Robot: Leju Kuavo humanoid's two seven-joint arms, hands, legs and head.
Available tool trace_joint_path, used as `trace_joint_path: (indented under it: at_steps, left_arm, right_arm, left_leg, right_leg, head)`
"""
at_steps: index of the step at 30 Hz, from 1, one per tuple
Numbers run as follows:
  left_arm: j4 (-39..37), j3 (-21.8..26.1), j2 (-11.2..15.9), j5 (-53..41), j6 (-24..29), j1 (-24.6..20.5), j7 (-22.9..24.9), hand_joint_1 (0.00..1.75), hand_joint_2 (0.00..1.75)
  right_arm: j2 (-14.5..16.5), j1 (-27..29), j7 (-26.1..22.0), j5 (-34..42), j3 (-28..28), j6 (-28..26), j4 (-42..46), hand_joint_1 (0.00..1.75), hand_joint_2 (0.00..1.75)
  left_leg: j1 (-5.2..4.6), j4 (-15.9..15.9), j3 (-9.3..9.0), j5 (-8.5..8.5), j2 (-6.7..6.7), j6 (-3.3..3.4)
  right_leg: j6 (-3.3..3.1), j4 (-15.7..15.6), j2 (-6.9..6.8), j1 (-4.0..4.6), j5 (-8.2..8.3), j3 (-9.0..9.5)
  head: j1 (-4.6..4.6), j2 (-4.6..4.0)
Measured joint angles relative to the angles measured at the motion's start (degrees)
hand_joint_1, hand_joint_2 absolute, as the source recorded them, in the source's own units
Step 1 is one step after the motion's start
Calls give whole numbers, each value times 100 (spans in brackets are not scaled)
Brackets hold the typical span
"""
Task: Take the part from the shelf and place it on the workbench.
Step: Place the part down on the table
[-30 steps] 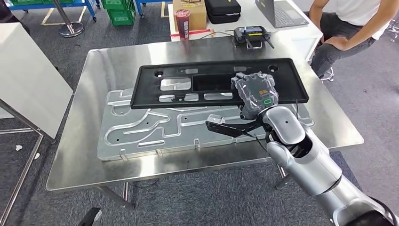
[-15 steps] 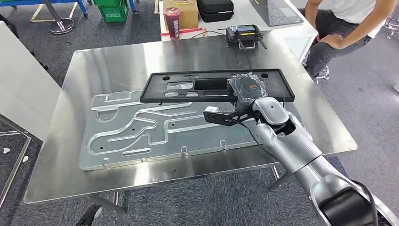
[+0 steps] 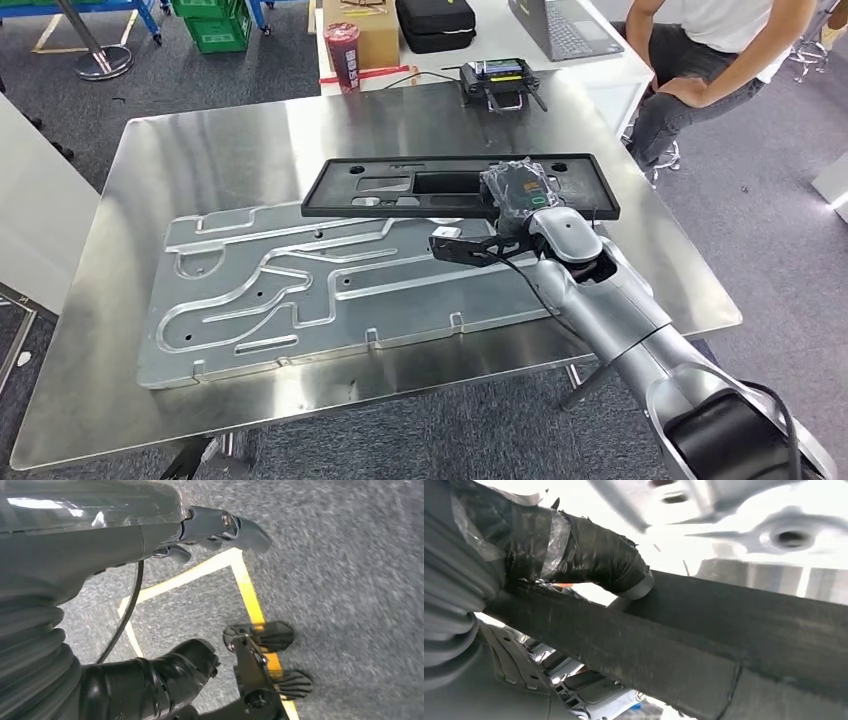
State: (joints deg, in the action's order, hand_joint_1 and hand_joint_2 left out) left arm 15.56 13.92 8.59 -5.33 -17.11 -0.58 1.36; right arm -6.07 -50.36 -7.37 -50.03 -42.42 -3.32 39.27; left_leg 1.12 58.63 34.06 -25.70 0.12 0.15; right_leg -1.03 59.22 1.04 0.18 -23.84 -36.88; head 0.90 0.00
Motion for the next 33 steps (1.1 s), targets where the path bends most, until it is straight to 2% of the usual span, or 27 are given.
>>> trace_joint_path:
  at_steps: [3,7,15,22,33]
  left_arm:
    - [0,0,-7,-1,1,0,1,0,175]
    - [-1,0,-9,-23,8,-8,-1,0,175]
    - [-26,0,-9,-87,-12,-80,8,0,175]
    - [-50,1,-9,-85,-103,-110,-18,0,175]
    - [-76,5,-9,-108,-144,-113,-18,0,175]
  right_arm:
    - [2,-34,-1,0,0,0,-45,175,175]
    - [94,-165,-28,-22,-4,6,-220,175,175]
    - [642,-372,-63,-149,-69,87,-960,175,175]
    - [1060,-196,-262,-196,-239,90,-1314,175,175]
    - [1185,-56,-341,-77,-309,99,-1496,175,175]
  left_leg:
    - [-11,-39,-1,6,-31,-15]
    - [-24,-37,-1,6,-49,-1]
    - [-42,-34,-2,-2,-48,39]
    - [-42,-39,-3,-3,-47,39]
    - [-42,-44,-7,-3,-47,39]
  right_leg:
    - [-31,-27,-18,-6,14,1]
    - [-16,-66,-33,-19,25,31]
    - [45,-82,-33,-35,30,35]
    - [60,-79,-33,-31,20,27]
    - [60,-76,-30,-25,19,25]
  head:
    - [2,0]
    - [3,0]
    - [2,0]
    - [2,0]
    - [2,0]
